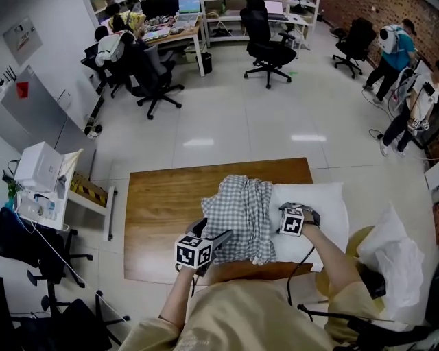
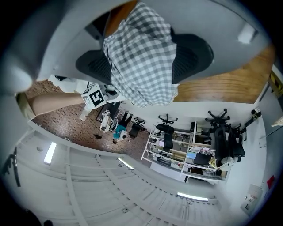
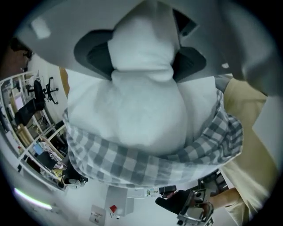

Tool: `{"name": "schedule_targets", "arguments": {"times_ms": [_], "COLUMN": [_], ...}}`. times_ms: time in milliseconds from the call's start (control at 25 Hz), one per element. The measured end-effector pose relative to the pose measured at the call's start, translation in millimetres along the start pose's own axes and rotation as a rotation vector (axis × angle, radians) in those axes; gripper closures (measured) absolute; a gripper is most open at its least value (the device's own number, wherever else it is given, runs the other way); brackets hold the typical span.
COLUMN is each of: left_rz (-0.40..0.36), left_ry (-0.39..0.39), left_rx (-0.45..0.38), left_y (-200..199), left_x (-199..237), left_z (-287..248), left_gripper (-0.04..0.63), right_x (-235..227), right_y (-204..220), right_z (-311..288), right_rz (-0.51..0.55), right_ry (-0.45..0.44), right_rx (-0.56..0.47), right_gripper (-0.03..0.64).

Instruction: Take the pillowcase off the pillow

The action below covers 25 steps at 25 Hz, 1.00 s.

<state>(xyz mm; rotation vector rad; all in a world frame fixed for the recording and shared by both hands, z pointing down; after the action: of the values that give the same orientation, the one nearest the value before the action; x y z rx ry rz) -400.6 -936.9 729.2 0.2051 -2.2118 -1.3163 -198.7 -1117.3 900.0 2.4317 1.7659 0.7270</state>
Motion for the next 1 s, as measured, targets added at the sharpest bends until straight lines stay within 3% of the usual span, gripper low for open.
{"name": "schedule_targets", "arguments": {"times_ms": [200,280,360,480,640,800,880,1000], "left_rz": [0.007,0.001,-0.008,0.0,0.002,-0.104,-0.112,-0.087], "left_ry": [0.011,0.025,0.036,0.036,0.015,-0.095,-0.126,-0.161], "left_rx": [-0.012,-0.003,0.022,0.041,0.092,0.174,0.215,0.225], "left_y": [4,7,9,12,30,63,85,106], "left_x": [3,1,0,3,15,33,47,71], "left_z": [-6,-6,-3,7,18,25,20,13], "left_gripper": [0.181,0.181,0.181,0.181,0.153,0.132,0.134,0.246], "right_x": [-8,-20,-38,-46,-46,-35,-31,-28], "right_y": [-8,-19,-33,-56,-68,-67,-65,-67], "right_z": [12,41,83,127,151,153,153,152], "right_rz": [-0.02,-0.079,-0.152,-0.23,-0.229,-0.191,-0.18,-0.171], "right_ry": [0.049,0.073,0.089,0.032,0.041,0.032,0.031,0.026], "right_rx": [-0.028,-0.09,-0.143,-0.222,-0.254,-0.258,-0.264,-0.266], "right_gripper": [0.515,0.583,0.597,0.6,0.6,0.598,0.6,0.598]}}
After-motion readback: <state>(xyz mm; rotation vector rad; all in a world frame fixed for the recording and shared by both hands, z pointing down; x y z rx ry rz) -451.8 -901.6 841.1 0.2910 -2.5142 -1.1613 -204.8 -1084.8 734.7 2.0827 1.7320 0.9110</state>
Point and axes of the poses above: the fingertips, and each gripper's own axes: z backward along the fingers, x to its left, y out of its underside, the point moved 6 cm from there along z, backward along the fingers, and after that the axes turned 15 degrees about y, right-handed, at the moved point
